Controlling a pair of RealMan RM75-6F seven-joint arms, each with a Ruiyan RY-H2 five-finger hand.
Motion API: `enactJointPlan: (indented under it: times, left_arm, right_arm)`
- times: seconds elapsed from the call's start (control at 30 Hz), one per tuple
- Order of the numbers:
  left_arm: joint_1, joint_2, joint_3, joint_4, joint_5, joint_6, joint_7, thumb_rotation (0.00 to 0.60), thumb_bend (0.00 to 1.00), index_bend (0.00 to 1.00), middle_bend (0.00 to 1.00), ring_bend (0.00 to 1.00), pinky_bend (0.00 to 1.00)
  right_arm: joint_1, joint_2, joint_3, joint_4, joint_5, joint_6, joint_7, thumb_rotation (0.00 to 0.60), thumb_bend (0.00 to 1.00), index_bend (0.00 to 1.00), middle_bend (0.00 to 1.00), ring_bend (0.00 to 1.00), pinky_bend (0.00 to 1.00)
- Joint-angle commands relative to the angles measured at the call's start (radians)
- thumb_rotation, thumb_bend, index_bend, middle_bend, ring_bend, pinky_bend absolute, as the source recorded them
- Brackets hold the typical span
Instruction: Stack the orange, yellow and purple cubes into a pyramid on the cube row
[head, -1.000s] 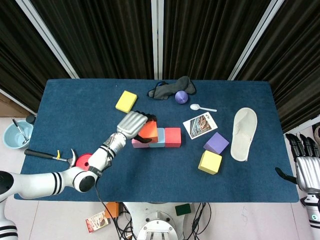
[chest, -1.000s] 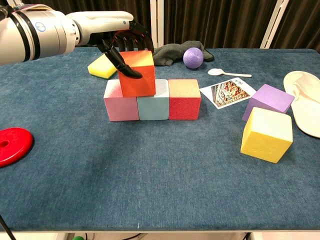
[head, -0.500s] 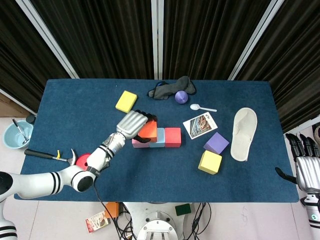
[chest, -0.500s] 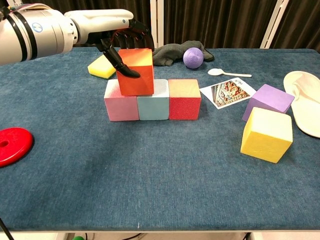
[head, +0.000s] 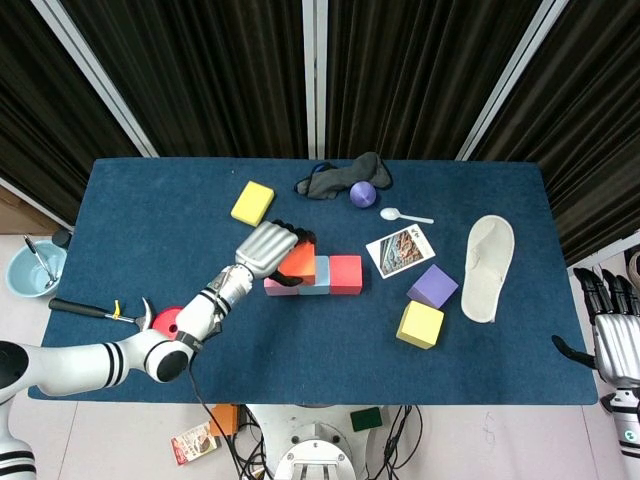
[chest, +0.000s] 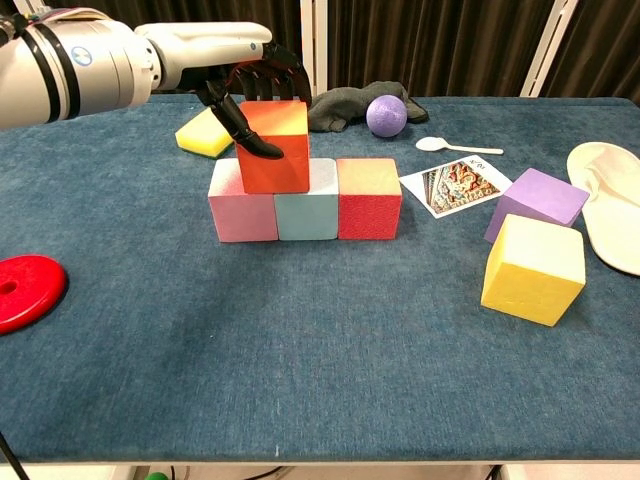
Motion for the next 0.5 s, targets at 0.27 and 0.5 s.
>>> enactJointPlan:
  times: [0.27, 0.5]
  left_arm:
    - [-0.004, -0.006, 0.006, 0.011, -0.007, -0.002, 0.008, 0.492, 0.25, 0.32, 0.34, 0.28, 0.29]
    - [-0.006, -0.008, 0.010, 0.013, -0.002, 0.004, 0.021, 0.469, 0.25, 0.30, 0.31, 0.26, 0.29]
  right_arm:
    - [-0.002, 0.000, 0.000, 0.005, 0.000, 0.001, 0.009, 0.600, 0.12, 0.00, 0.07, 0.00, 0.06]
    - [0.001, 0.000, 0.002, 0.005, -0.002, -0.002, 0.014, 0.600, 0.12, 0.00, 0.07, 0.00, 0.06]
